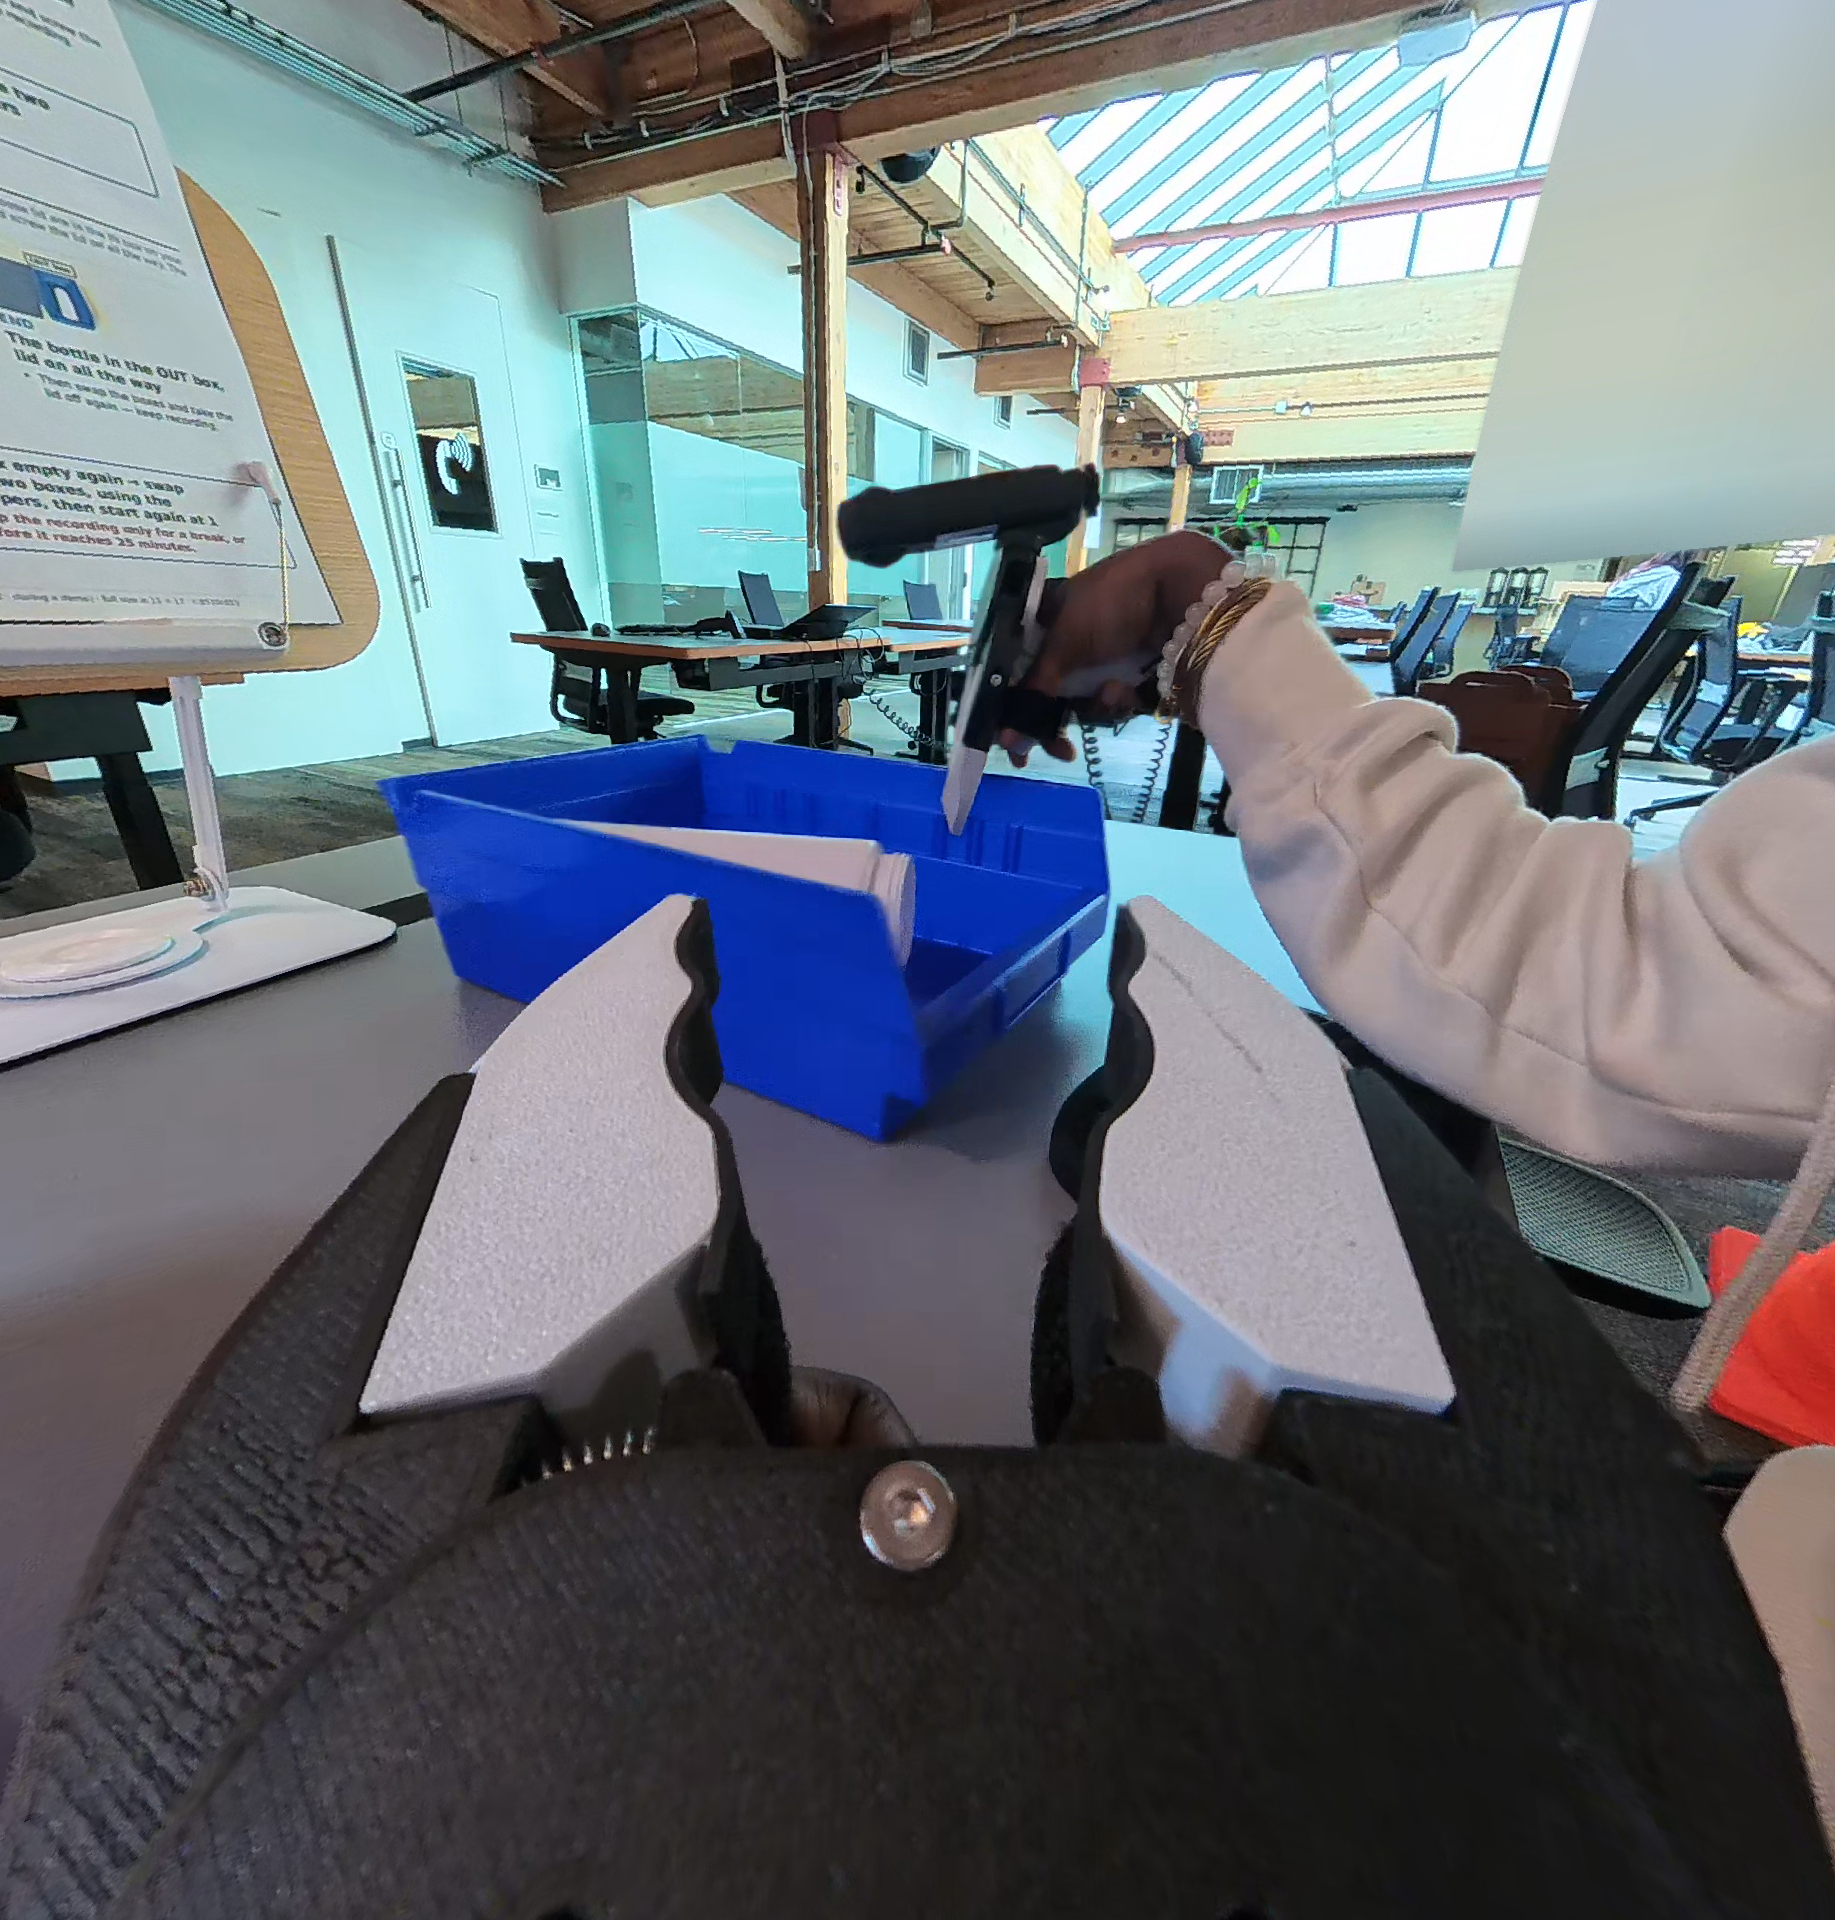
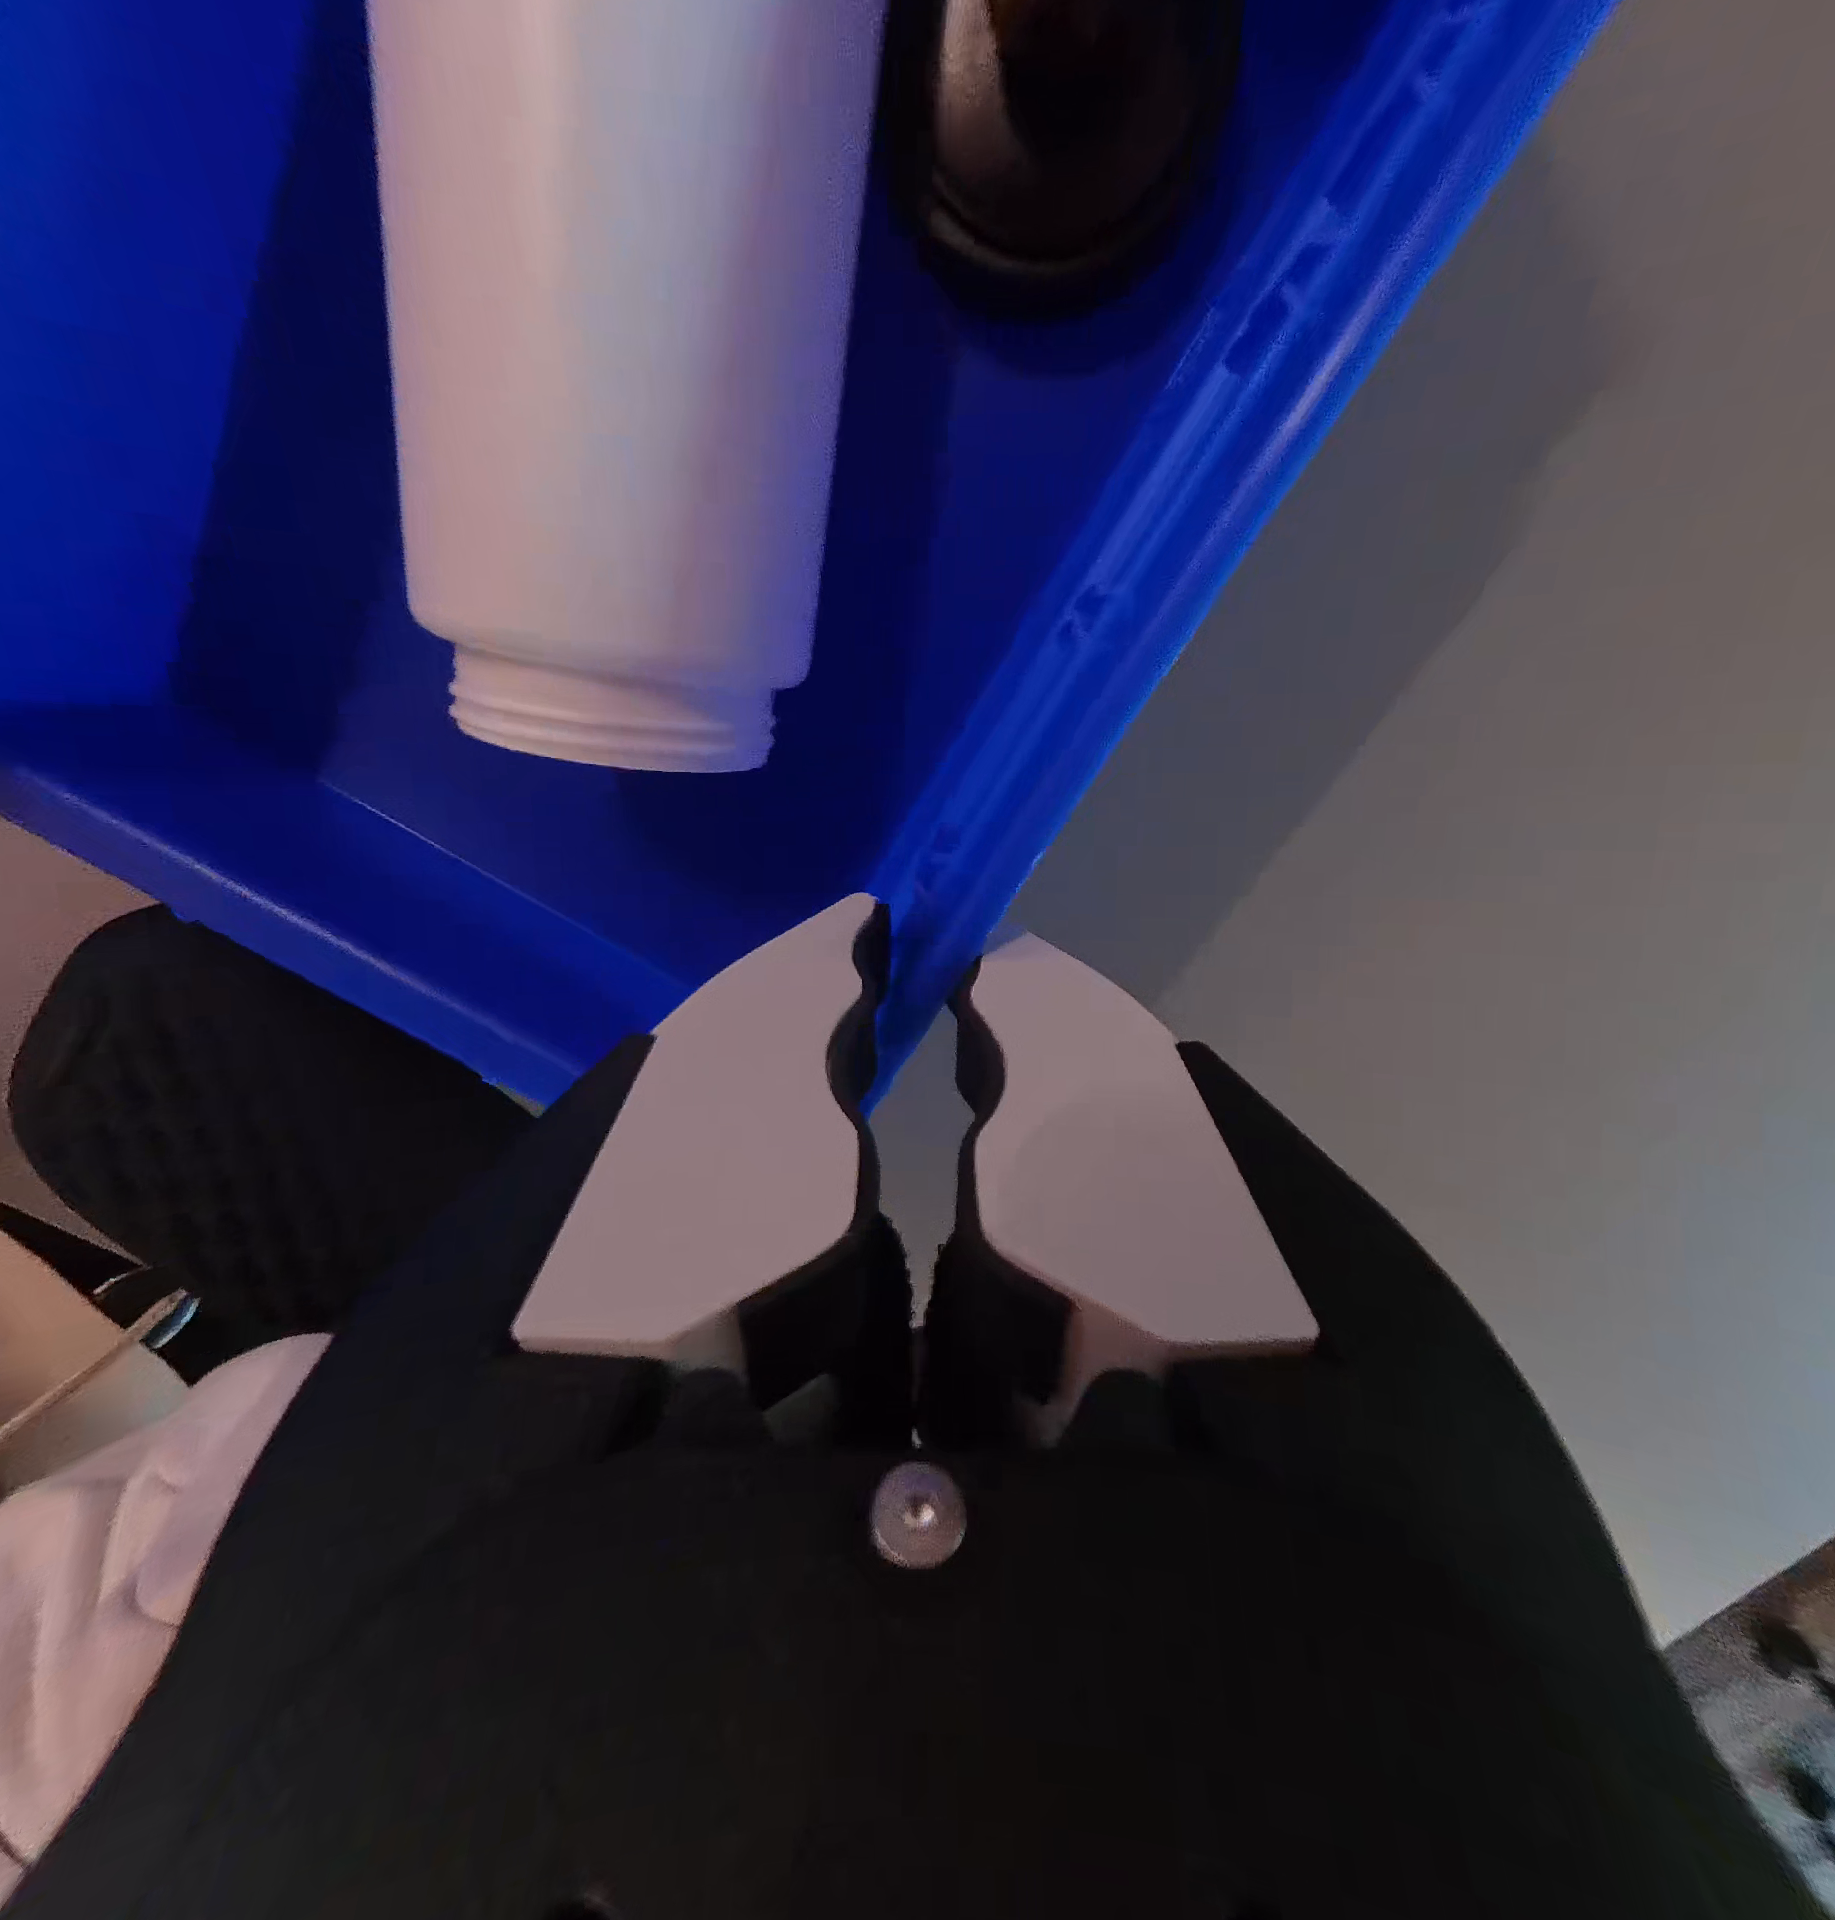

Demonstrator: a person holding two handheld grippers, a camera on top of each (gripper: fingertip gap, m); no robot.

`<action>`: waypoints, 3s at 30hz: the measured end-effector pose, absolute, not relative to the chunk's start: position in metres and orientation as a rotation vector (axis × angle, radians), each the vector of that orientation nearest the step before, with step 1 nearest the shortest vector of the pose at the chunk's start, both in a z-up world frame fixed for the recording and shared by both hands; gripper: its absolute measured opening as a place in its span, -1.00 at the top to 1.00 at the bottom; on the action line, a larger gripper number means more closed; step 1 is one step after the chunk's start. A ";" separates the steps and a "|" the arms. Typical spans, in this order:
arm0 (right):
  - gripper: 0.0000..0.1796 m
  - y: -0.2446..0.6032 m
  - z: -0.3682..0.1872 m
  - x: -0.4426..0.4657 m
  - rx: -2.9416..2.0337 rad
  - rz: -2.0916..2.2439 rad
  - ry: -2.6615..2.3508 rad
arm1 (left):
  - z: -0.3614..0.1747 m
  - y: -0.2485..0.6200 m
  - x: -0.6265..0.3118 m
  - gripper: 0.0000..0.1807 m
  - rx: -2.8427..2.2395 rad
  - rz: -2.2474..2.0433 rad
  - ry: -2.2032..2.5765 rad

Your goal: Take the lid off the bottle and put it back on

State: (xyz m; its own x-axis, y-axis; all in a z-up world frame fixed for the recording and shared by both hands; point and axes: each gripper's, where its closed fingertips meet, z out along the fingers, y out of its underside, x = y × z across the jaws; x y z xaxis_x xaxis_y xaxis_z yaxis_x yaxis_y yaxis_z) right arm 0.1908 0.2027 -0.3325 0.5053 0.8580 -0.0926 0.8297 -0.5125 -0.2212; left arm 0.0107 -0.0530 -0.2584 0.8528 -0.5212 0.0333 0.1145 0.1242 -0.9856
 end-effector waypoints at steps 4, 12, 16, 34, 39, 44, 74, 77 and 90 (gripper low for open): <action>0.86 0.191 -0.332 0.154 -2.519 0.317 -1.586 | -0.256 -0.055 0.012 0.20 -1.362 -0.488 0.364; 0.82 0.170 -0.332 0.087 -2.322 0.342 -1.726 | -0.252 -0.076 0.047 0.25 -1.263 -0.521 0.610; 0.81 0.153 -0.332 0.052 -2.237 0.406 -1.785 | -0.256 -0.080 0.055 0.25 -1.262 -0.522 0.669; 0.69 0.077 -0.324 -0.081 -2.021 0.951 -1.681 | -0.255 -0.085 0.059 0.26 -1.250 -0.549 0.689; 0.57 0.058 -0.321 -0.099 -1.955 1.150 -1.657 | -0.255 -0.084 0.059 0.26 -1.250 -0.549 0.683; 0.52 0.068 -0.301 -0.101 -1.808 1.197 -1.604 | -0.228 -0.096 0.037 0.22 -1.186 -0.572 0.530; 0.37 0.127 -0.226 -0.065 -1.411 0.941 -1.374 | -0.284 -0.238 -0.371 0.98 -1.501 0.558 -0.522; 0.37 0.124 -0.226 -0.067 -1.410 0.950 -1.376 | -0.250 -0.249 -0.357 0.98 -1.358 0.680 -0.448; -0.38 -0.019 -0.153 -0.098 -0.818 1.146 -1.232 | -0.144 -0.257 -0.290 0.98 -0.719 0.543 -0.659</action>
